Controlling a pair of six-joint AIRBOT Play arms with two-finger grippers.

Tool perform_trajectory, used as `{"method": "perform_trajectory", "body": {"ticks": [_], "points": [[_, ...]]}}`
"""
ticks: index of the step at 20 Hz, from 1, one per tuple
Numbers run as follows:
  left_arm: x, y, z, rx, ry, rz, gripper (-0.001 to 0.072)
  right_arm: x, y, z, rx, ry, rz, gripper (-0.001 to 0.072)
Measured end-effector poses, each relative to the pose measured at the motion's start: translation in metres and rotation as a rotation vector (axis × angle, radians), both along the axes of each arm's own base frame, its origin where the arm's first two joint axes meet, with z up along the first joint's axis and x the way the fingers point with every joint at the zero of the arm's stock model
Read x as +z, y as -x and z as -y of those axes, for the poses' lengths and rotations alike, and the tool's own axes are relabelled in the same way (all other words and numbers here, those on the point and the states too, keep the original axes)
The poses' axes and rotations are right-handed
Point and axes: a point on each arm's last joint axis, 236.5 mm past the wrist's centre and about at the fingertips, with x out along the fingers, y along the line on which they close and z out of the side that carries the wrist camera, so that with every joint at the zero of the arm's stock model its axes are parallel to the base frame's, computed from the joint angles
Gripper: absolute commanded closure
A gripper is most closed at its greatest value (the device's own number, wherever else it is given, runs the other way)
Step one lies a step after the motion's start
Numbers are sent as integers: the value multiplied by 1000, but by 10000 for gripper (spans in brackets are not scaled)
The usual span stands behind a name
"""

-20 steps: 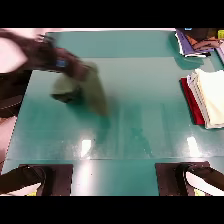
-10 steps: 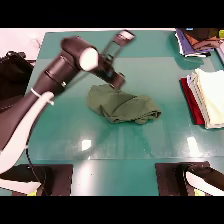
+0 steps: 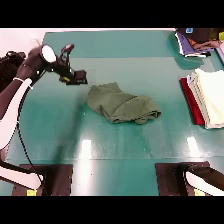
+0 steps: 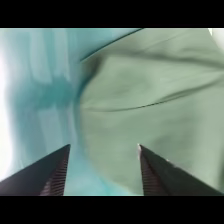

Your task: Fold the shirts.

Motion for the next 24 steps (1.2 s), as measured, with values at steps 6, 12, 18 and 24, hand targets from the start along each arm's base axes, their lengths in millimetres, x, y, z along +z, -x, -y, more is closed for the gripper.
{"method": "perform_trajectory", "body": {"ticks": [6,12,18,24], "points": [[-59,17,8,76,121,-78,208,0,0,0,-7,-11,-11,694],[-74,26,36,38,166,-96,682,-1,0,0,-13,-16,-19,694],[-13,-3,45,-35,187,43,681,-88,-2,52,-135,23,-274,633],[31,-20,48,-83,186,143,681,-269,36,96,-257,-45,-759,205]]}}
